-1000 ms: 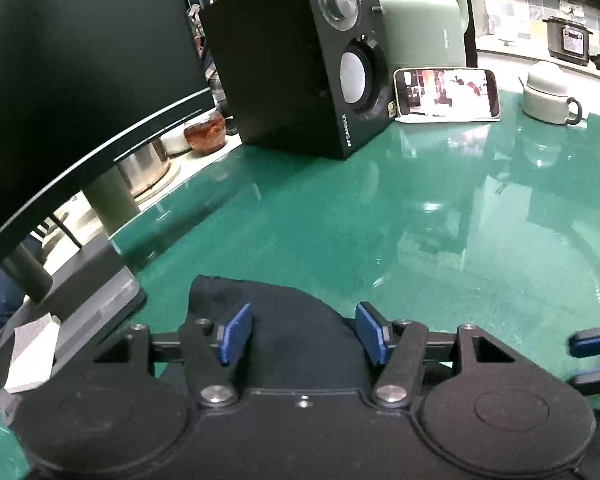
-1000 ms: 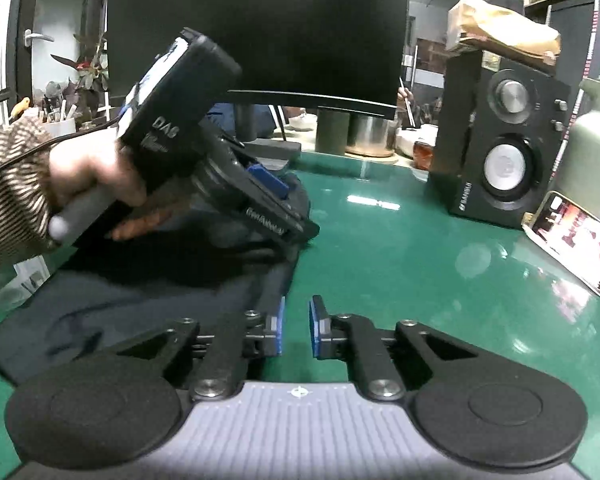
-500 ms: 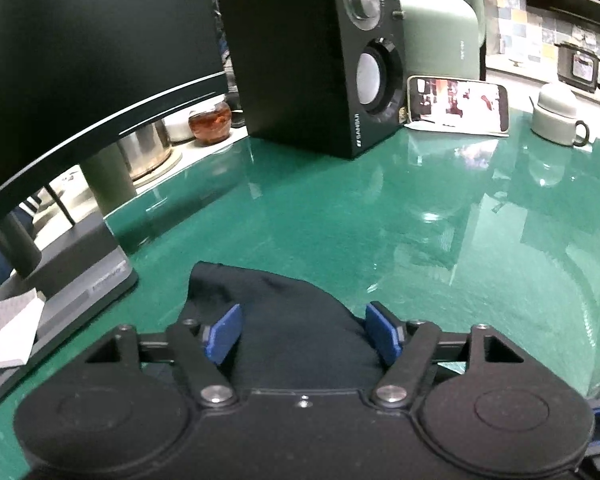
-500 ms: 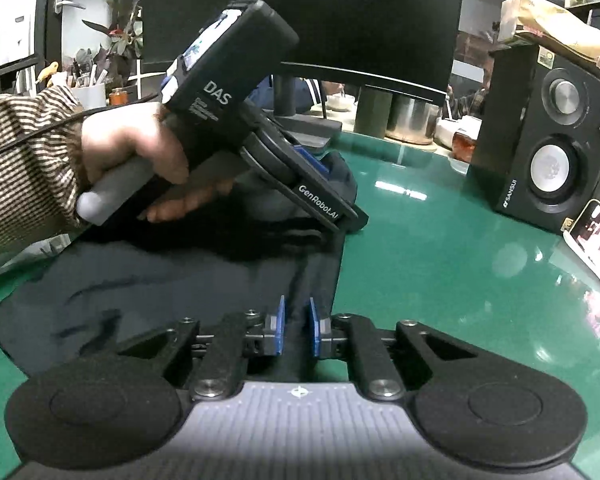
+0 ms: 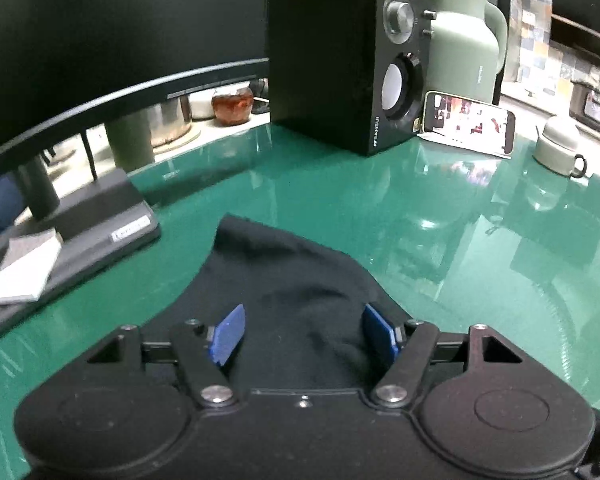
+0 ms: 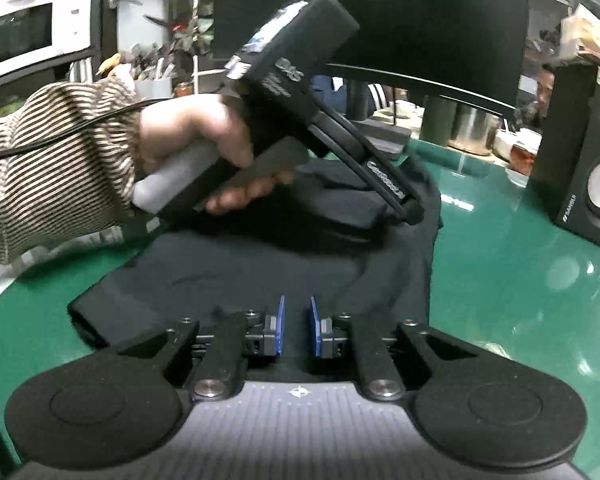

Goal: Fold clothes

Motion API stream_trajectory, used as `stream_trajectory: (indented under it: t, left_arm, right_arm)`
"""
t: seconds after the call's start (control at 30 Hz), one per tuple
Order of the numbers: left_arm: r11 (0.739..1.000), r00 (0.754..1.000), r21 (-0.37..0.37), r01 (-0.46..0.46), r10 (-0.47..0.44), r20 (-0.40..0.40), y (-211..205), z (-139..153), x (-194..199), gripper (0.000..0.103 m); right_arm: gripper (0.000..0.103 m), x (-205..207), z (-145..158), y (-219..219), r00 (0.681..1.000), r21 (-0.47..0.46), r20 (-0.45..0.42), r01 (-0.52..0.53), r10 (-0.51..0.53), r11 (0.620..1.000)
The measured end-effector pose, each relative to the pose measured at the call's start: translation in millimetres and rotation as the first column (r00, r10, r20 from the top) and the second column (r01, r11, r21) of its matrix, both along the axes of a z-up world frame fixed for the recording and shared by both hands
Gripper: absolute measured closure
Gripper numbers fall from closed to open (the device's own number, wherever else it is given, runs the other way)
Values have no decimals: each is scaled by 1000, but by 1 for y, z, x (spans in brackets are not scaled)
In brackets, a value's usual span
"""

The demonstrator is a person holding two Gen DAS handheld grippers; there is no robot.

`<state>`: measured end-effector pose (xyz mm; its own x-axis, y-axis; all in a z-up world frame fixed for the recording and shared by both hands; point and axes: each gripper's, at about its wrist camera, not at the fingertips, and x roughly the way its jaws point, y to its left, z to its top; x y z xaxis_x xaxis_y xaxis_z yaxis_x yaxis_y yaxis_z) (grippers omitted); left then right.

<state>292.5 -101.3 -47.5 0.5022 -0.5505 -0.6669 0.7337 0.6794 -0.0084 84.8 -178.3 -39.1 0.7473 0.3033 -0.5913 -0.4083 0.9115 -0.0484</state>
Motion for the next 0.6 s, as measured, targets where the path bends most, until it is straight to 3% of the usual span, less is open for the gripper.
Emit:
stream_trajectory:
  t: [0.1, 0.17, 0.3, 0.43, 0.6]
  left_arm:
    - [1000, 1000, -18, -10, 9, -2, 0, -4, 3, 32]
    - [999, 1000, -47, -27, 27, -6, 7, 2, 1, 41]
    - [990, 997, -123, -73, 73, -1, 33, 18, -11, 41]
    - [987, 992, -102, -128, 129, 3, 55, 21, -22, 41]
    - [979, 979, -19, -204, 204, 2, 73, 10, -29, 41]
  right_arm:
    - [89, -4, 1, 1, 1000, -8, 4, 2, -2, 1000]
    - [89, -5, 3, 3, 1000, -17, 7, 3, -2, 1000]
    - [89, -5, 12, 9, 999, 40, 22, -43, 42, 998]
    - [89, 0, 15, 21, 996, 65, 24, -91, 90, 994]
    - [88, 8, 6, 32, 992, 41, -32, -123, 124, 992]
